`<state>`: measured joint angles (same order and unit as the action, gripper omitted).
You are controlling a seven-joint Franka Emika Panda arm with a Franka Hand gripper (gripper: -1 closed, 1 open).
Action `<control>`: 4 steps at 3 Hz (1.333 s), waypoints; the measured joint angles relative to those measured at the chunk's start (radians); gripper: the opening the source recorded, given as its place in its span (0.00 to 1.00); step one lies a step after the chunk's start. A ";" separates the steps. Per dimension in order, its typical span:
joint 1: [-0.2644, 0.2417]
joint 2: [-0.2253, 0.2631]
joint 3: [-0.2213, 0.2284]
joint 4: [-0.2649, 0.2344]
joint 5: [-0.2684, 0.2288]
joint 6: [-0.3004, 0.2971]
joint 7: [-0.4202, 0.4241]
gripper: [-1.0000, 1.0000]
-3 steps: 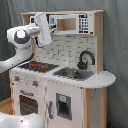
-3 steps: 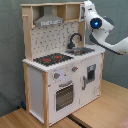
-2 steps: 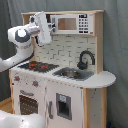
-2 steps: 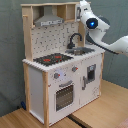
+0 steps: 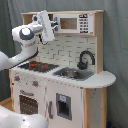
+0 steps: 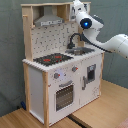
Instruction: Play with the kitchen
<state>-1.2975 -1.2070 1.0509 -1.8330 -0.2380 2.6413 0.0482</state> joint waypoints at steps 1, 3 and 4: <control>-0.061 0.019 0.024 0.078 0.000 0.008 0.000 0.00; -0.023 0.036 0.030 0.050 0.011 0.012 0.034 1.00; 0.005 0.037 0.006 0.019 0.014 0.012 0.038 1.00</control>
